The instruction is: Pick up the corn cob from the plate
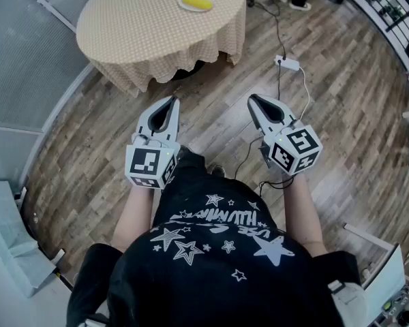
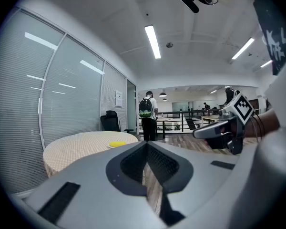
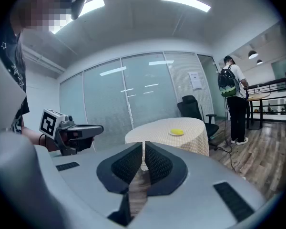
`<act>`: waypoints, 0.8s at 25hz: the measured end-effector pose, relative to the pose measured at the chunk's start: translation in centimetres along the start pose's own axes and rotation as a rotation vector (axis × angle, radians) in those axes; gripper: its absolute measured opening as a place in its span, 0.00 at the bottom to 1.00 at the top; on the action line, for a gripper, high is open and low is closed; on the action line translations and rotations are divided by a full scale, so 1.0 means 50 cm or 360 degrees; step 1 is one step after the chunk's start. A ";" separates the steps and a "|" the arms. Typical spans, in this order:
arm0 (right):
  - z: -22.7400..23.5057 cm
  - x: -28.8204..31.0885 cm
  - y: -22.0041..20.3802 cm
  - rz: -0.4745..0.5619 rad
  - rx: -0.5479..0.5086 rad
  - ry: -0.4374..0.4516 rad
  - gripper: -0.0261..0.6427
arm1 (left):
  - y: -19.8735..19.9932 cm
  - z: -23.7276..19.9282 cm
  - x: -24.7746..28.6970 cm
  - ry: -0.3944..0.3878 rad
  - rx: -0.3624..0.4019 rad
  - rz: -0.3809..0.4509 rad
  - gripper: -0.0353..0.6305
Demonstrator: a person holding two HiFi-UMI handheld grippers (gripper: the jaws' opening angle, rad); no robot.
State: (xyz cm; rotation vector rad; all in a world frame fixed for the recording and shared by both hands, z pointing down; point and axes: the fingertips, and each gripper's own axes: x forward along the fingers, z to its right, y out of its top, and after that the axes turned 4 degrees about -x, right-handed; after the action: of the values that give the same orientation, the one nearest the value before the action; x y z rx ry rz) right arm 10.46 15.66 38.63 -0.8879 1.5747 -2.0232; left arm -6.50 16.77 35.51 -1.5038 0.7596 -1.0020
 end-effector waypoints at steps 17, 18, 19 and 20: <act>0.022 0.017 0.002 0.0050 0.0066 -0.0017 0.10 | -0.013 0.028 0.021 -0.0092 -0.0054 0.0008 0.06; 0.026 0.018 -0.001 0.0054 0.0083 -0.0020 0.10 | -0.014 0.027 0.025 -0.0091 -0.0059 0.0009 0.06; 0.032 0.021 -0.004 0.0054 0.0093 -0.0029 0.10 | -0.014 0.024 0.030 -0.0089 -0.0060 0.0013 0.06; 0.039 0.025 -0.008 0.0050 0.0094 -0.0046 0.10 | -0.014 0.020 0.036 -0.0087 -0.0061 0.0025 0.06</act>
State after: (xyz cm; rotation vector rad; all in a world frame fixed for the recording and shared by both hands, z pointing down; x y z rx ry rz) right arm 10.97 13.59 39.59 -0.8610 1.4961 -2.0153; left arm -4.86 15.76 36.49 -1.5499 0.7545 -0.9353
